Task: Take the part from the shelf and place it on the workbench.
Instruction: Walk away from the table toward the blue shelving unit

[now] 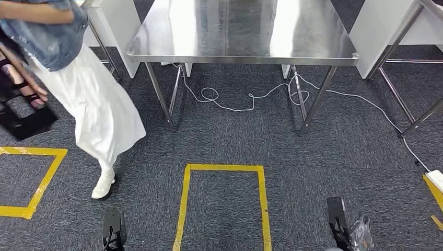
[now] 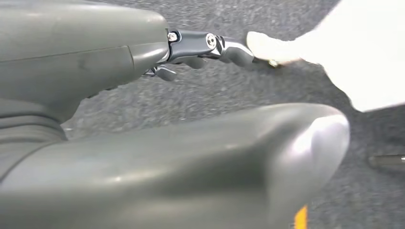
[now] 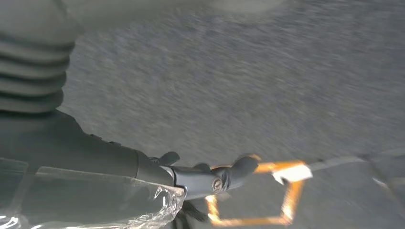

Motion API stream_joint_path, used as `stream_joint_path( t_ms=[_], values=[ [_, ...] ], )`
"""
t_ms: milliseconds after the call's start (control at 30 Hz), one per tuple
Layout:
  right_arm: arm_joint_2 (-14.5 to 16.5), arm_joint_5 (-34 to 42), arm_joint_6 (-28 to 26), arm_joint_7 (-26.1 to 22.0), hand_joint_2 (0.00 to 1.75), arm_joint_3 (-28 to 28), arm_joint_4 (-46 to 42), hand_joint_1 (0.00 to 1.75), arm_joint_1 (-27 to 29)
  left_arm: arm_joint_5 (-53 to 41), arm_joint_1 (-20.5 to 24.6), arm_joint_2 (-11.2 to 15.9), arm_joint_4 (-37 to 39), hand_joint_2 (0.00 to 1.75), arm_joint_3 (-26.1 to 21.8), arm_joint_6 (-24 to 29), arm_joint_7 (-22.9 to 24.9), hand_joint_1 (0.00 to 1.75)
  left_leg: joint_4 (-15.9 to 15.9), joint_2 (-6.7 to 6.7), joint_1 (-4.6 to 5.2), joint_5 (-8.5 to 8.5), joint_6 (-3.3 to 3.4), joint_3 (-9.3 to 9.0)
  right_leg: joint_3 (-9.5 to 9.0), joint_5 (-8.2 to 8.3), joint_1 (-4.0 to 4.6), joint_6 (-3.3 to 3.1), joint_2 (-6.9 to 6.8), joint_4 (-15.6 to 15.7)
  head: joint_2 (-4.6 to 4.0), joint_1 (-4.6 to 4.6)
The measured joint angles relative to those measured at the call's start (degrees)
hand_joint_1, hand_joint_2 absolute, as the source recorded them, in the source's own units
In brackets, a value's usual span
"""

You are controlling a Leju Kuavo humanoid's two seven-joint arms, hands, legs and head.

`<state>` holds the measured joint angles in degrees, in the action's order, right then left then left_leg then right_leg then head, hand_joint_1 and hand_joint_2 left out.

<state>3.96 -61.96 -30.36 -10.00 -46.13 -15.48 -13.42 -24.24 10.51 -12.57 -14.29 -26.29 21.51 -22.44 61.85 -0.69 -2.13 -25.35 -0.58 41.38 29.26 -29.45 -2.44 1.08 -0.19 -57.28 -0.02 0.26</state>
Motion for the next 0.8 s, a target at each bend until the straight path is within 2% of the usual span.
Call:
stream_joint_path(
  t_ms=[33,67,100,133,167,200,233,267,300,333,367,400,433,467,533,567,600,633,667,700,733,767,800],
  values=[
    [0.2,0.9,0.5,0.0,1.75,-0.6,0.3,0.0,0.3,-0.2,0.0,0.0,0.0,0.0,0.1,0.0,0.2,0.0,3.8,0.1,0.03,-3.7,0.06,0.84,0.8,0.78,0.37,-0.69,-0.07,0.0,0.0,-0.15],
    [0.4,1.5,0.9,0.0,1.75,-1.3,0.5,0.0,0.7,-0.4,0.1,0.0,0.0,0.0,0.2,-0.1,0.3,0.0,7.9,0.19,0.09,-6.38,0.14,1.44,1.65,1.55,0.76,-1.16,-0.13,-0.1,0.0,-0.24],
    [0.5,1.8,1.0,-0.1,1.75,-1.7,0.8,0.0,1.0,-0.5,0.1,0.0,0.0,0.0,0.2,-0.1,0.4,0.0,11.3,0.24,0.16,-7.55,0.31,1.53,2.66,2.29,1.15,-1.42,-0.15,-0.2,0.01,-0.33],
    [0.7,2.0,1.1,-0.1,1.75,-2.1,1.0,0.0,1.4,-0.6,0.1,0.0,0.0,0.0,0.3,-0.2,0.6,0.0,13.2,0.25,0.26,-7.33,0.61,0.95,3.65,2.98,1.52,-1.58,-0.14,-0.3,0.01,-0.36],
    [0.7,2.0,1.1,-0.1,1.75,-2.5,1.2,0.0,1.7,-0.7,0.2,0.0,0.0,0.0,0.3,-0.3,0.7,0.0,13.3,0.28,0.47,-6.11,1.1,-0.6,4.65,3.67,1.91,-1.68,-0.08,-0.4,0.02,-0.36],
    [0.8,1.9,1.1,0.0,1.75,-2.8,1.3,0.0,2.0,-0.9,0.2,0.0,0.0,0.0,0.4,-0.4,0.8,0.0,11.2,0.36,0.78,-4.76,1.83,-3.18,5.54,4.34,2.23,-1.71,0.01,-0.5,0.02,-0.38],
    [1.0,1.6,1.2,0.2,1.75,-3.0,1.6,0.0,2.4,-1.0,0.4,0.0,0.0,0.0,0.5,-0.5,0.9,0.0,7.5,0.54,1.23,-4.26,2.73,-6.7,6.21,4.95,2.44,-1.68,0.09,-0.6,0.02,-0.33],
    [1.1,1.2,1.5,0.7,1.75,-3.1,1.8,0.0,2.7,-1.1,0.6,0.0,-0.1,0.0,0.6,-0.6,1.0,0.0,2.8,0.66,1.72,-4.66,3.56,-10.49,6.64,5.52,2.65,-1.55,0.16,-0.6,0.01,-0.37],
    [1.3,0.6,2.0,1.5,1.75,-3.2,2.0,0.0,3.1,-1.3,0.9,0.1,-0.2,0.0,0.7,-0.7,1.2,0.0,-1.2,0.76,2.15,-5.56,4.02,-13.49,6.87,6.11,2.75,-1.28,0.14,-0.6,0.01,-0.33],
    [1.5,-0.1,2.7,2.6,1.75,-3.2,2.2,0.0,3.6,-1.4,1.1,0.1,-0.2,0.0,0.8,-0.8,1.4,0.0,-4.0,0.82,2.55,-6.36,4.32,-15.36,6.97,6.69,2.68,-0.95,0.08,-0.4,0.02,-0.32],
    [1.5,-0.9,3.5,3.8,1.75,-3.2,2.3,0.0,4.1,-1.6,1.2,0.1,-0.2,0.0,1.0,-0.9,1.6,0.0,-5.5,0.78,2.82,-6.46,4.41,-15.95,7.03,7.35,2.64,-0.56,0.02,-0.1,0.02,-0.42],
    [1.6,-1.6,4.1,4.9,1.75,-3.1,2.5,0.0,4.6,-1.7,1.3,0.1,-0.2,0.0,1.1,-1.0,1.8,0.0,-6.0,0.7,2.73,-5.75,4.49,-15.68,7.21,7.85,2.63,-0.24,-0.03,0.1,0.02,-0.45],
    [1.7,-2.1,4.5,5.7,1.75,-3.1,2.7,0.0,5.1,-1.8,1.4,0.0,-0.2,0.0,1.4,-1.1,2.0,0.0,-6.5,0.61,2.67,-4.81,4.69,-15.09,7.63,7.49,2.63,-0.12,0.0,-0.1,0.01,-0.56],
    [1.7,-2.5,4.7,6.2,1.75,-3.1,2.8,0.0,5.6,-1.9,1.5,0.0,-0.2,0.0,1.6,-1.2,2.1,0.0,-7.0,0.49,2.5,-3.75,4.81,-14.35,8.29,6.1,2.68,-0.21,0.06,-1.1,0.01,-0.49],
    [1.8,-2.8,4.8,6.5,1.75,-3.0,3.0,0.0,6.2,-2.0,1.6,-0.1,-0.2,0.0,1.8,-1.3,2.3,0.0,-7.3,0.29,2.33,-1.92,4.68,-12.45,10.06,0.78,2.44,-0.68,0.17,-6.3,0.0,-0.2],
    [1.7,-2.9,4.9,6.6,1.75,-3.0,3.1,0.0,6.3,-2.0,1.6,-0.1,-0.2,0.0,1.8,-1.4,2.3,0.0,-7.3,0.17,2.3,-1.17,4.57,-11.45,10.78,-1.5,2.15,-0.64,0.17,-9.9,0.0,0.02],
    [1.7,-3.2,5.2,7.0,1.75,-3.0,3.1,0.0,6.4,-2.0,1.6,-0.2,-0.2,0.0,1.9,-1.4,2.3,0.0,-7.3,0.03,2.24,-0.43,4.35,-10.4,11.18,-2.5,1.84,-0.13,0.17,-13.4,0.01,0.06],
    [1.6,-3.7,5.6,7.4,1.75,-2.9,3.2,0.0,6.5,-2.0,1.6,-0.2,-0.2,0.0,1.9,-1.5,2.4,0.0,-7.3,-0.12,2.13,0.28,4.14,-9.38,11.0,-2.03,1.52,0.77,0.17,-15.9,0.01,0.1],
    [1.6,-4.3,6.2,8.0,1.75,-2.6,3.2,0.0,6.6,-2.0,1.6,-0.2,-0.1,0.0,2.0,-1.5,2.5,0.0,-7.2,-0.27,1.97,1.02,3.85,-8.4,10.14,-0.57,1.18,1.85,0.17,-16.8,0.01,0.16],
    [1.5,-4.8,6.7,8.5,1.75,-2.4,3.3,0.0,6.8,-2.0,1.6,-0.2,-0.1,0.0,2.0,-1.5,2.6,0.0,-7.1,-0.37,1.8,1.7,3.49,-7.54,8.38,1.08,0.81,2.86,0.16,-15.8,0.02,0.14],
    [1.5,-5.2,7.3,8.8,1.75,-2.2,3.3,0.0,6.9,-2.2,1.6,-0.2,-0.2,0.0,2.1,-1.6,2.8,0.0,-6.9,-0.41,1.74,2.28,3.07,-6.82,5.58,1.99,0.41,3.51,0.14,-12.7,0.01,0.2],
    [1.5,-5.5,7.8,9.0,1.75,-2.0,3.4,0.0,7.0,-2.3,1.6,-0.2,-0.2,0.0,2.1,-1.7,2.9,0.0,-6.5,-0.43,1.77,2.77,2.66,-6.15,1.98,1.62,0.27,3.72,0.18,-8.0,0.01,0.3],
    [1.4,-5.7,8.3,9.2,1.75,-1.8,3.4,0.0,7.0,-2.6,1.7,-0.2,-0.2,0.0,2.2,-1.8,3.1,0.0,-6.0,-0.43,1.88,3.22,2.28,-5.62,-1.21,0.42,0.26,3.46,0.28,-3.5,0.02,0.34]
  ],
)
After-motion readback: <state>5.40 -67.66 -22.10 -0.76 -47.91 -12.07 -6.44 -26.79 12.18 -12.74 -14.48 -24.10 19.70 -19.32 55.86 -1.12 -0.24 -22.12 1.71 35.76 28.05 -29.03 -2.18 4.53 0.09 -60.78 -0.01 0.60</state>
